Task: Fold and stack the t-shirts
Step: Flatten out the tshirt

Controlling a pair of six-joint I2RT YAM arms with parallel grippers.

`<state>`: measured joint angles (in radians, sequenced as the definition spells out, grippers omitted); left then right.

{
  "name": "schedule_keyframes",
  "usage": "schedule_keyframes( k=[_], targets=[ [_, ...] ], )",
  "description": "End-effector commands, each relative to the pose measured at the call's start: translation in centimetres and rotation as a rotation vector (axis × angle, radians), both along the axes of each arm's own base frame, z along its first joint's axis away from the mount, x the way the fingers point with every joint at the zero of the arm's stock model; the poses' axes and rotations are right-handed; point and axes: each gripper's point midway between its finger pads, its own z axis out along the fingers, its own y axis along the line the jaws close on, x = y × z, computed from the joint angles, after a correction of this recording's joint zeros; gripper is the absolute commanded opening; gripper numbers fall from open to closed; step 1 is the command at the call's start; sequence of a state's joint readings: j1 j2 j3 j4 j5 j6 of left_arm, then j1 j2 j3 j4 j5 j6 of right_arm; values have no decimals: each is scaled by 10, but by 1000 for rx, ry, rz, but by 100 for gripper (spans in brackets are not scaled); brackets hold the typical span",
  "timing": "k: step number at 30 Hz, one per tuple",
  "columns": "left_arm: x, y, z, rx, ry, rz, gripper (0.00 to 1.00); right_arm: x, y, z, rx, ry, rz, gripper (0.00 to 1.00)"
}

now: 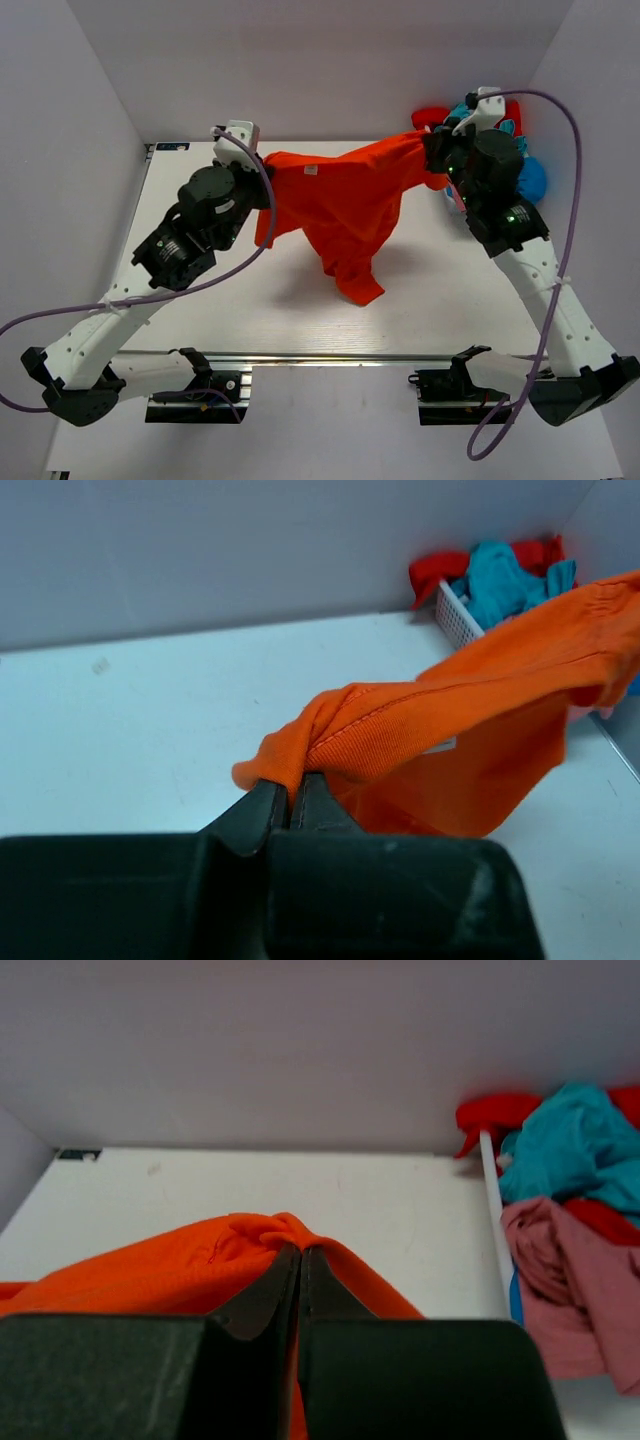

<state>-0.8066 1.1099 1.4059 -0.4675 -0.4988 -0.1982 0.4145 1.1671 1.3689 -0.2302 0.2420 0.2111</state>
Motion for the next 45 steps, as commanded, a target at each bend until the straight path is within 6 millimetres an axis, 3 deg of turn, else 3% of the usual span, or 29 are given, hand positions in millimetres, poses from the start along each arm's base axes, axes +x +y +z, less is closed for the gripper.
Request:
schedule_keyframes(
  k=[1, 2, 3, 4, 5, 6, 8, 11, 15, 17, 21, 23, 26, 29, 33, 35, 38, 39, 40, 41, 42, 43, 44, 45],
  targets=[
    [-12, 32, 65, -16, -167, 51, 0, -11, -16, 58, -44, -140, -29, 0],
    [-13, 34, 71, -4, -188, 52, 0, -22, -19, 91, -26, -210, -23, 0],
    [-19, 41, 87, -27, -225, 55, 0, -28, -22, 101, -26, -228, -21, 0],
    [-22, 45, 90, -17, -237, 56, 0, -34, -21, 113, -46, -258, -4, 0],
    [-28, 52, 103, -34, -269, 60, 0, -49, -29, 146, -25, -334, -9, 0],
    [-32, 51, 114, -26, -297, 31, 0, -54, -29, 154, -35, -355, 4, 0],
    [-46, 57, 135, -40, -354, -6, 0, -82, -33, 198, -24, -468, 37, 0],
    [-63, 47, 153, -22, -425, -126, 0, -113, -38, 239, -48, -601, 74, 0],
    [-114, 41, 198, -33, -598, -349, 0, -145, -39, 267, -63, -737, 122, 0],
    [-136, 53, 216, -47, -653, -381, 0, -162, -46, 283, -71, -806, 110, 0],
    [-175, 60, 242, -57, -740, -499, 0, -205, -66, 309, -59, -931, 78, 0],
    [-193, 61, 253, -52, -784, -562, 0, -217, -73, 316, -44, -961, 63, 0],
    [-210, 57, 259, -55, -808, -648, 0, -246, -81, 327, -28, -1027, 69, 0],
    [-205, 43, 258, -57, -779, -688, 0, -261, -88, 331, -17, -1055, 64, 0],
    [-180, 28, 250, -44, -699, -655, 0, -256, -90, 329, -14, -1045, 43, 0],
    [-165, 29, 246, -41, -668, -595, 0, -238, -89, 320, -21, -1008, 13, 0],
    [-133, 17, 220, -15, -575, -529, 0, -198, -87, 299, -43, -927, -54, 0],
    [-117, 5, 200, 10, -527, -517, 0, -183, -84, 292, -46, -909, -70, 0],
    [-104, 11, 191, 15, -502, -448, 0, -170, -90, 286, -50, -877, -126, 0],
    [-94, 11, 180, 12, -474, -405, 0, -133, -80, 257, -82, -791, -137, 0],
    [-74, 1, 143, 48, -396, -376, 0, -122, -80, 250, -85, -778, -161, 0],
    [-59, 4, 132, 52, -379, -298, 0, -112, -84, 245, -80, -768, -206, 0],
    [-50, 1, 115, 55, -340, -277, 0, -70, -72, 205, -121, -671, -215, 0],
    [-32, 3, 80, 91, -264, -209, 0, -58, -70, 193, -131, -640, -228, 0]
  ],
)
